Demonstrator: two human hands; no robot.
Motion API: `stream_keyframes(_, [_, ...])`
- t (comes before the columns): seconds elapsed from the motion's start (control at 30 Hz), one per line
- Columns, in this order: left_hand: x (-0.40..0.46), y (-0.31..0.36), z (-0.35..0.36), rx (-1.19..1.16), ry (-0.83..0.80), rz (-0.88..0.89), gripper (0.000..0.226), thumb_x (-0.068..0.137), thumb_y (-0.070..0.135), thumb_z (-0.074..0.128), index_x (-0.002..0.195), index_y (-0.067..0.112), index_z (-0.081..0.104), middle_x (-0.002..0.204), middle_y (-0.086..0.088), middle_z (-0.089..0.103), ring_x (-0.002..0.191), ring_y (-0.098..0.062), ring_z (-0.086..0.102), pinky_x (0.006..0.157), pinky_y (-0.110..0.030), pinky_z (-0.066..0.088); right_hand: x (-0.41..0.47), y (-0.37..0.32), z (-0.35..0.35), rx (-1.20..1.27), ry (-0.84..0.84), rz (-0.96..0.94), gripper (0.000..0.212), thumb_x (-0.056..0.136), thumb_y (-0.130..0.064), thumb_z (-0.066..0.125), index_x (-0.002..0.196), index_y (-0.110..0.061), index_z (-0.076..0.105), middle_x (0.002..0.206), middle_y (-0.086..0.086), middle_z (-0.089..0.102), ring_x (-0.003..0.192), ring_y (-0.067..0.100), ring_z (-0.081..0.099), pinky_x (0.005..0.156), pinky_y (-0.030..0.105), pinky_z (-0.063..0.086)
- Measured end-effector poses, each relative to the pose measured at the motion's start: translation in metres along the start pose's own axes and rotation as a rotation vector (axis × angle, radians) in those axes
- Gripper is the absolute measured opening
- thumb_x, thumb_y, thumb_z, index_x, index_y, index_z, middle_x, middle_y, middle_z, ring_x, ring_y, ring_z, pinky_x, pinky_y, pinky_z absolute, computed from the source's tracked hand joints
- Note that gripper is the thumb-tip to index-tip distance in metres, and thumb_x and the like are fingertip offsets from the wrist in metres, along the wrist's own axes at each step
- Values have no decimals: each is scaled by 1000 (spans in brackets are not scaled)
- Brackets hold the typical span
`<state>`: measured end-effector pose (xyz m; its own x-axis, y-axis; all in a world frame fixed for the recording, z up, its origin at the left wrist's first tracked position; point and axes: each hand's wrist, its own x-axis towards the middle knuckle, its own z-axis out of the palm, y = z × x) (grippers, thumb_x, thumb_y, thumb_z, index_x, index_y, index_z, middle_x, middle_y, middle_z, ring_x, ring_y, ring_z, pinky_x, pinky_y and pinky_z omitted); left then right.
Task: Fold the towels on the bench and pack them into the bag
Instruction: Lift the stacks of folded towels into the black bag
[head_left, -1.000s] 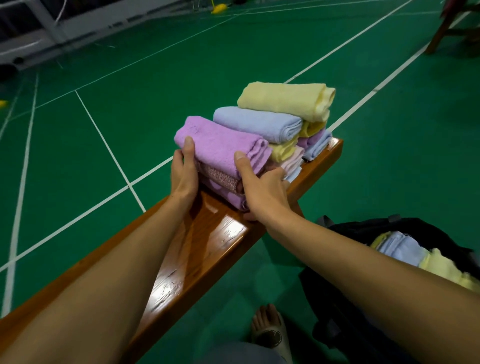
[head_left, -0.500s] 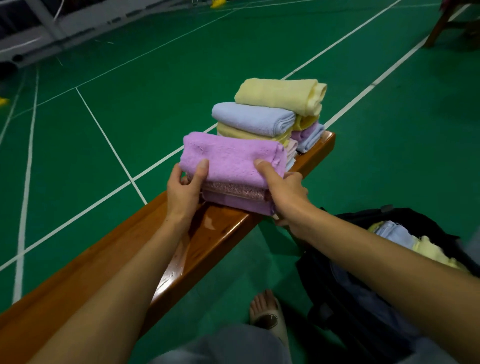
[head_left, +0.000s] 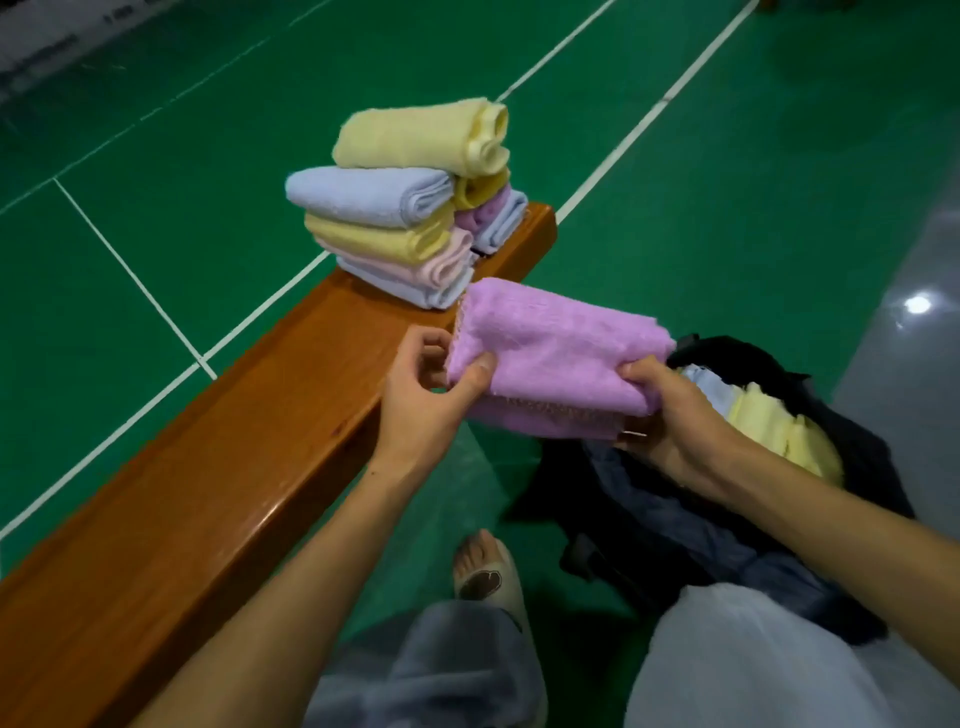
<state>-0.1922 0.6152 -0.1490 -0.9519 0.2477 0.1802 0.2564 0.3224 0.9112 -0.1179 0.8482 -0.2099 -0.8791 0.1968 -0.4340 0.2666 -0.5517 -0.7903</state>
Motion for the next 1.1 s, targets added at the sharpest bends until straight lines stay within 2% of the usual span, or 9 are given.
stream_keyframes(0.1, [-10,-26,58,-4,-62,-46,49,77,49,76,103,10,62,95,-5,69,81,-10,61,74,-30,52,0,22,-58,20,76,30,54,70,-33,66,122,-19,64,104,12,69,93,26,67,79,42,56])
stream_keyframes(0.27, [-28,-87,142,-47,-244,-166,43,78,41,74,99,8,60,84,10,66,75,-4,57,70,-19,47,1,73,-138,35,238,56,23,81,-21,59,102,-16,67,78,3,71,69,12,69,53,27,56])
stream_keyframes(0.37, [-41,-134,186,-38,-362,-246,43,76,40,71,93,3,55,74,18,58,67,1,49,65,-16,41,2,116,-189,35,327,148,17,88,-11,54,97,-19,66,77,-1,70,75,13,68,58,30,59])
stream_keyframes(0.47, [-56,-178,221,-5,-478,-338,45,73,42,70,88,5,51,75,5,50,68,-8,42,64,-28,38,-1,153,-227,12,393,247,20,84,-7,54,95,-15,68,83,8,65,84,20,64,72,36,60])
stream_keyframes(0.6, [-82,-225,266,36,-608,-482,40,71,44,74,91,16,53,82,6,60,72,-4,52,71,-29,48,-1,181,-271,-239,491,271,26,63,-26,63,86,-17,72,84,8,64,84,25,57,77,41,48])
stream_keyframes(0.77, [-102,-247,305,70,-627,-702,40,84,50,85,102,21,65,98,6,72,86,-5,66,80,-25,53,6,199,-298,-503,609,436,59,47,-49,62,93,-12,70,93,13,72,79,30,63,72,41,53])
stream_keyframes(0.87, [-96,-252,312,112,-639,-742,34,87,46,85,97,18,68,92,6,73,85,-8,67,73,-21,50,7,194,-299,-563,582,453,55,60,-56,65,99,-19,70,98,6,72,90,30,69,82,50,63])
stream_keyframes(0.97, [-90,-242,315,247,-670,-728,67,73,70,81,108,15,65,104,-1,73,99,-21,71,78,-28,55,-2,186,-299,-774,563,474,70,65,-67,67,111,-15,65,100,8,72,89,30,69,80,43,60])
stream_keyframes(1.1, [-81,-214,310,423,-639,-647,74,75,73,74,119,18,54,116,-8,68,105,-31,66,89,-39,53,-13,158,-290,-1036,578,353,40,85,-45,74,98,-9,61,95,11,71,92,36,66,79,42,54])
